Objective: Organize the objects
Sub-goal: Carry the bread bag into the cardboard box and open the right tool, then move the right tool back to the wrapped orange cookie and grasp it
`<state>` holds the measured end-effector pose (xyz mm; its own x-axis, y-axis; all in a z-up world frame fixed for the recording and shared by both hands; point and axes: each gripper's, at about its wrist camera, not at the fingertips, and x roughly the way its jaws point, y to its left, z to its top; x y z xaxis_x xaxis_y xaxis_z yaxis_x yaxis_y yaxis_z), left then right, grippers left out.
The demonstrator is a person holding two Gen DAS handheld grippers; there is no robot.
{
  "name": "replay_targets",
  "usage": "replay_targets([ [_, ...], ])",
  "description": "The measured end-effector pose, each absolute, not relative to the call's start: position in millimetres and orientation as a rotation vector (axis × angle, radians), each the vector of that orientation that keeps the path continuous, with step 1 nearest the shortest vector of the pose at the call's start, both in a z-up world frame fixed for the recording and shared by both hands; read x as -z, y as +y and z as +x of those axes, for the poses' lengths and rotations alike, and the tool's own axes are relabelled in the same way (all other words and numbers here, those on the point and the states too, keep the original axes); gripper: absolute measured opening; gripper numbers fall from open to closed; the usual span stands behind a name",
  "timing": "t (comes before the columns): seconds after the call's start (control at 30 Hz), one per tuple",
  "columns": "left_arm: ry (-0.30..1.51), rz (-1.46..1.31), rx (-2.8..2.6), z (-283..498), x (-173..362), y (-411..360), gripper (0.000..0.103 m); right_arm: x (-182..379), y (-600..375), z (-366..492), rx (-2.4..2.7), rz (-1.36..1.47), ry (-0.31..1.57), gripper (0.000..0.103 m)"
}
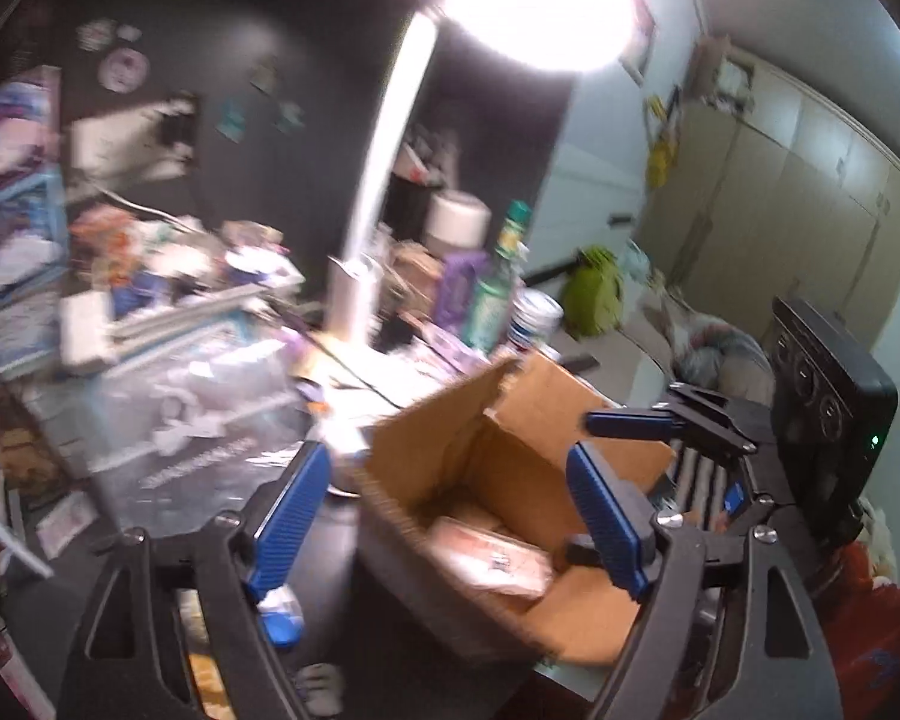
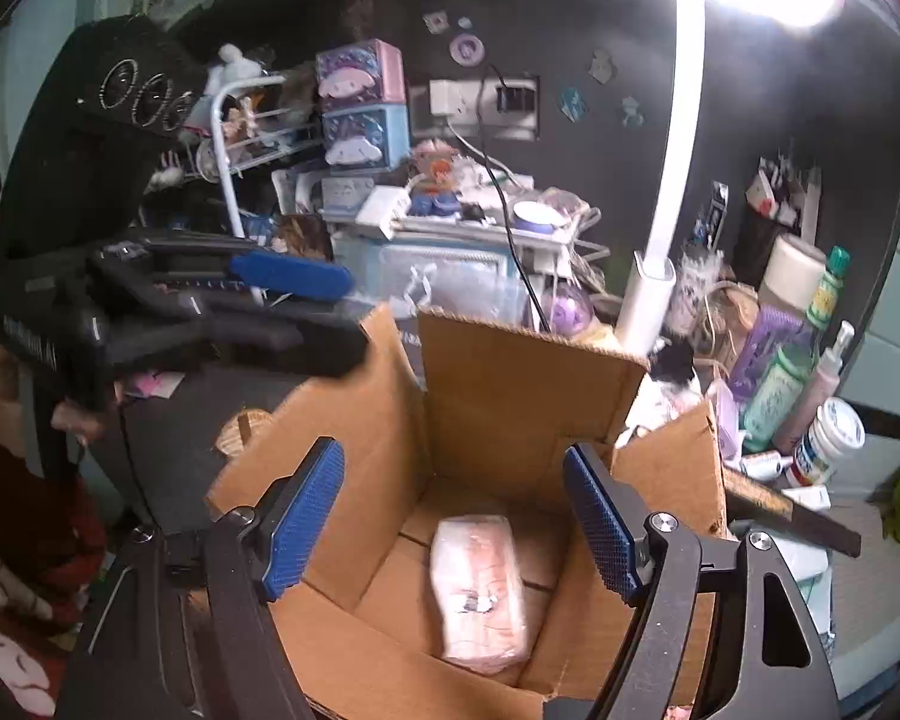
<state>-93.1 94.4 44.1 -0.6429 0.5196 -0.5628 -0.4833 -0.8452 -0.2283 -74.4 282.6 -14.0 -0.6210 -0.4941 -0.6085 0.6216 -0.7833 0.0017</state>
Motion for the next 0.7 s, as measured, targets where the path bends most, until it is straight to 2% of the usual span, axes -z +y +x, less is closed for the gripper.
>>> replay_targets([
  [0.07, -0.086, -0.831, -2.487, -83, -48, 74, 0.085, 9, 271, -64, 2.355, 0.739, 0.305, 0.097],
  [0.13, -0.102, -0.798, -2.558, -72, -49, 48, 0.087, 3, 255, -52, 2.326, 0.677, 0.321, 0.103],
  [0.4, -0.151, -0.782, -2.777, -30, -20, -34, 0.093, 4, 175, -28, 2.030, 0.687, 0.305, 0.103],
  [0.7, -0.235, -0.890, -2.874, 2, 41, -95, 0.093, 77, 86, -26, 1.841, 0.859, 0.288, 0.103],
])
